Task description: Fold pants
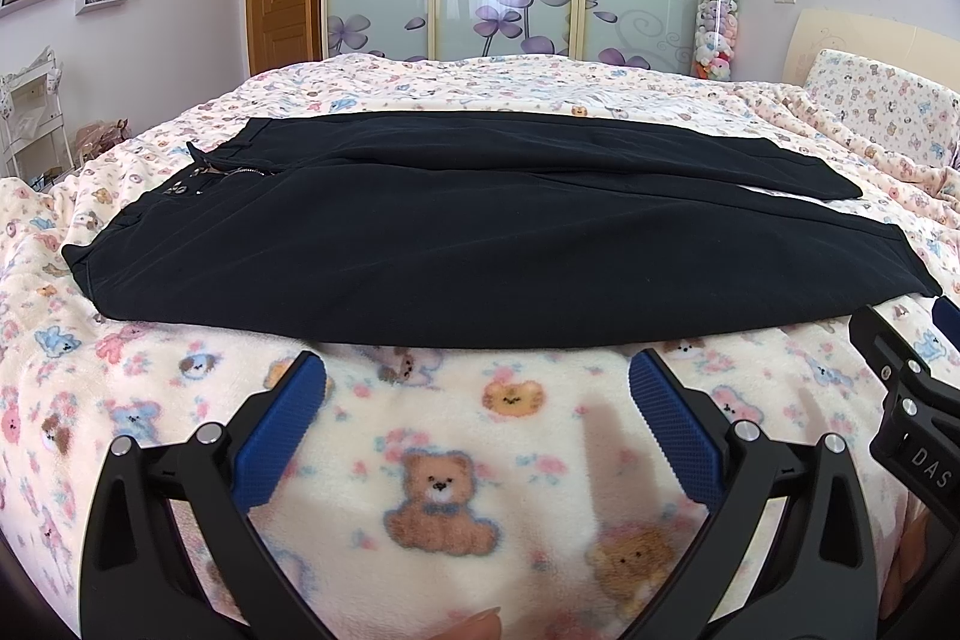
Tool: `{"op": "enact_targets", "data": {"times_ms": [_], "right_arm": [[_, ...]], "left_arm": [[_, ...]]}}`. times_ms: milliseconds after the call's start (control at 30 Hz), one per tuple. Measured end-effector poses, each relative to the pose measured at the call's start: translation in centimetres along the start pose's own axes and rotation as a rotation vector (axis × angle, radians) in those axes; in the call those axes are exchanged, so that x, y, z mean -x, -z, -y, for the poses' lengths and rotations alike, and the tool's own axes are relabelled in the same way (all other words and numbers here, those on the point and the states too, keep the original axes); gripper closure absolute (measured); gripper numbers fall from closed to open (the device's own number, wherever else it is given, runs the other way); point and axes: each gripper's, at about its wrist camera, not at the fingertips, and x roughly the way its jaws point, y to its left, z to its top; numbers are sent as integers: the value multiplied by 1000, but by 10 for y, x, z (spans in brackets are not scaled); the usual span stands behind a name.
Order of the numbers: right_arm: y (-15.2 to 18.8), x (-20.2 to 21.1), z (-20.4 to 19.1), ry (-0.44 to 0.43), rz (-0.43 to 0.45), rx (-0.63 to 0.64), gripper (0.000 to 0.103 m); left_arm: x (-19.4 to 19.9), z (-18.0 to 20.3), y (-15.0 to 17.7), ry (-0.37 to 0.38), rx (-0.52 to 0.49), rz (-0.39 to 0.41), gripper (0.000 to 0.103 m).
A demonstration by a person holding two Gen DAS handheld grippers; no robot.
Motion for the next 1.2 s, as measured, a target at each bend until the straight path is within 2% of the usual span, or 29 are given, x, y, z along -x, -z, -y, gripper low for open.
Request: {"op": "enact_targets", "data": {"times_ms": [500, 667, 733, 800, 933, 1100, 1200], "right_arm": [[-1, 1, 1, -6, -5, -4, 1], [-15, -4, 12, -100, -4, -27, 1], [-30, -4, 23, -181, 29, -55, 1], [-53, -11, 38, -223, 54, -83, 1], [-100, -45, 60, -262, 8, -135, 1], [-159, -114, 94, -263, -67, -289, 1], [-188, -171, 117, -190, -83, -364, 1]], "left_arm": [[0, 0, 0, 0, 1, -1, 2], [1, -3, -1, 30, 19, -10, 2], [-1, -10, -1, 56, 50, -8, 2], [0, -15, -4, 76, 80, 1, 2], [5, -20, -21, 32, 61, 42, 2], [7, -27, -45, -77, 24, 107, 2], [7, -36, -50, -93, 49, 149, 2]]}}
